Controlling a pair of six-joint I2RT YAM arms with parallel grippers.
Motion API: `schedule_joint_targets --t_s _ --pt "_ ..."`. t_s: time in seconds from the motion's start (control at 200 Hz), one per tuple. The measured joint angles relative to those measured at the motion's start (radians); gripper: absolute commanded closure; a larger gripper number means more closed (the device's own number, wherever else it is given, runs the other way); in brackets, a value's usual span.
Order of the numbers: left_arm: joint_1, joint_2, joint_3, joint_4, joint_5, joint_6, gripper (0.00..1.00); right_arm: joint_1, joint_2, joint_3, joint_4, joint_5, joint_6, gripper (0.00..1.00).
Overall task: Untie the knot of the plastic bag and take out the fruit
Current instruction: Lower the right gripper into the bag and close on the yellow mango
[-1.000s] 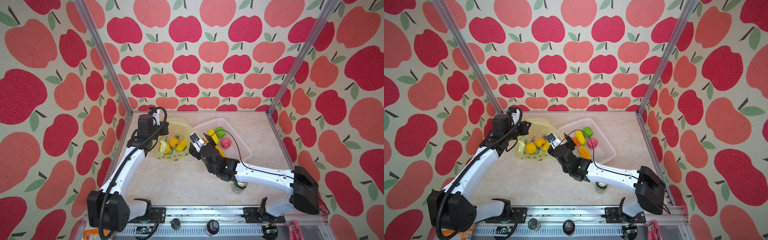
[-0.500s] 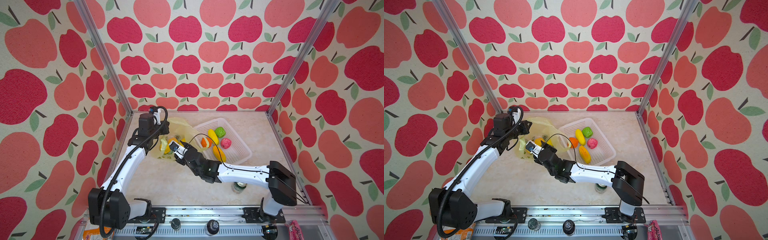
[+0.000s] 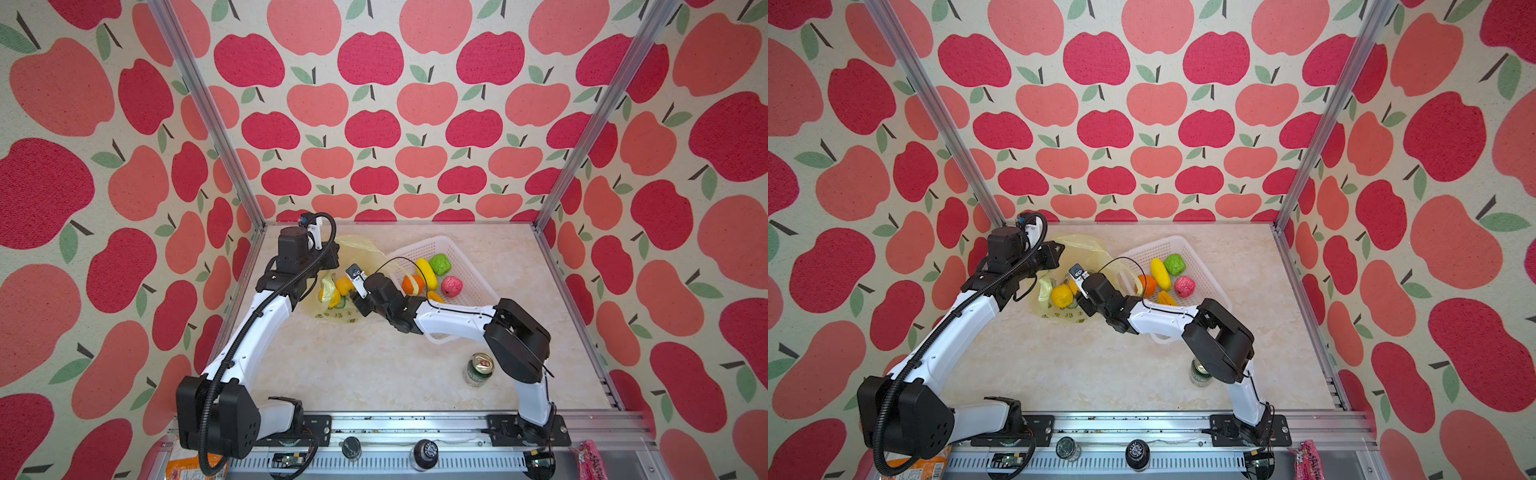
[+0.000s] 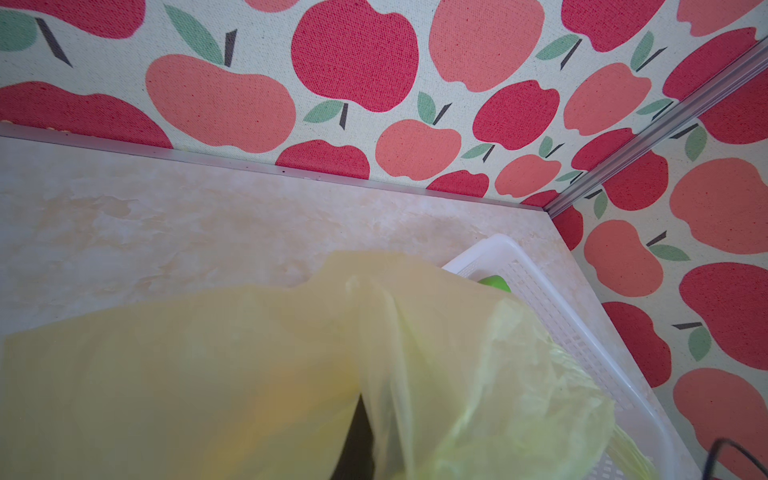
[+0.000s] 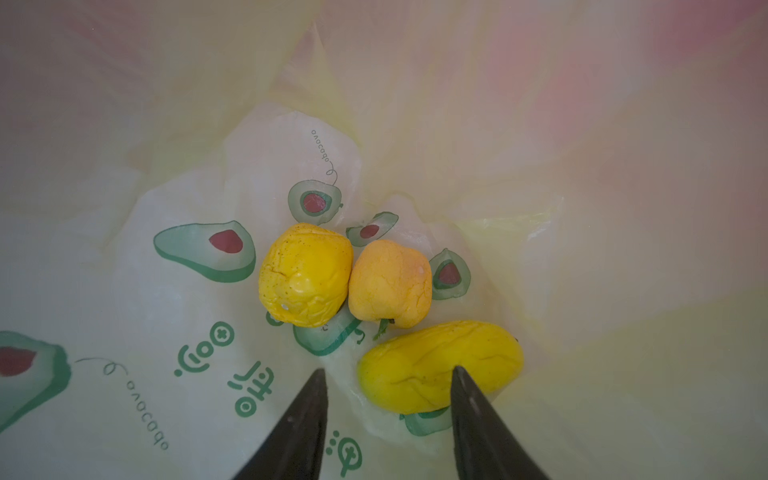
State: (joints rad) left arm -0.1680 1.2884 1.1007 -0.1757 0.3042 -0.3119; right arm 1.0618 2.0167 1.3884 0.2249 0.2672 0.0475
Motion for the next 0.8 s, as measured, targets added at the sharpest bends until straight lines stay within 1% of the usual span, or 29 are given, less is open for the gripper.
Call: schedule_joint_targets --t_s 0.095,0.15,0.38,0.47,0.61,0.725,0.8 --pt "0.000 0.000 0.000 0.000 0.000 0.000 1.00 -0.029 0.044 0.040 -0.018 -0.047 0.046 0.26" --pt "0.000 0.000 0.000 0.000 0.000 0.001 1.00 -0.040 0.064 0.058 -0.027 -0.065 0.072 0.21" --pt "-0.010 0.004 0.021 -0.020 -0.031 0.024 1.00 -0.048 0.143 0.169 -0.084 -0.138 0.105 0.08" --pt "-0.011 0.011 0.046 -0.024 -0.045 0.027 1.00 -0.058 0.179 0.229 -0.100 -0.176 0.112 0.06" --pt "-0.014 0.041 0.074 -0.026 -0.053 0.035 1.00 -0.081 0.235 0.301 -0.119 -0.266 0.116 0.04" --pt "-0.027 0.061 0.075 -0.028 -0.053 0.042 1.00 -0.084 0.272 0.315 -0.120 -0.328 0.119 0.01" --pt "-0.040 0.062 0.075 -0.031 -0.054 0.043 1.00 -0.077 0.297 0.325 -0.125 -0.356 0.119 0.01"
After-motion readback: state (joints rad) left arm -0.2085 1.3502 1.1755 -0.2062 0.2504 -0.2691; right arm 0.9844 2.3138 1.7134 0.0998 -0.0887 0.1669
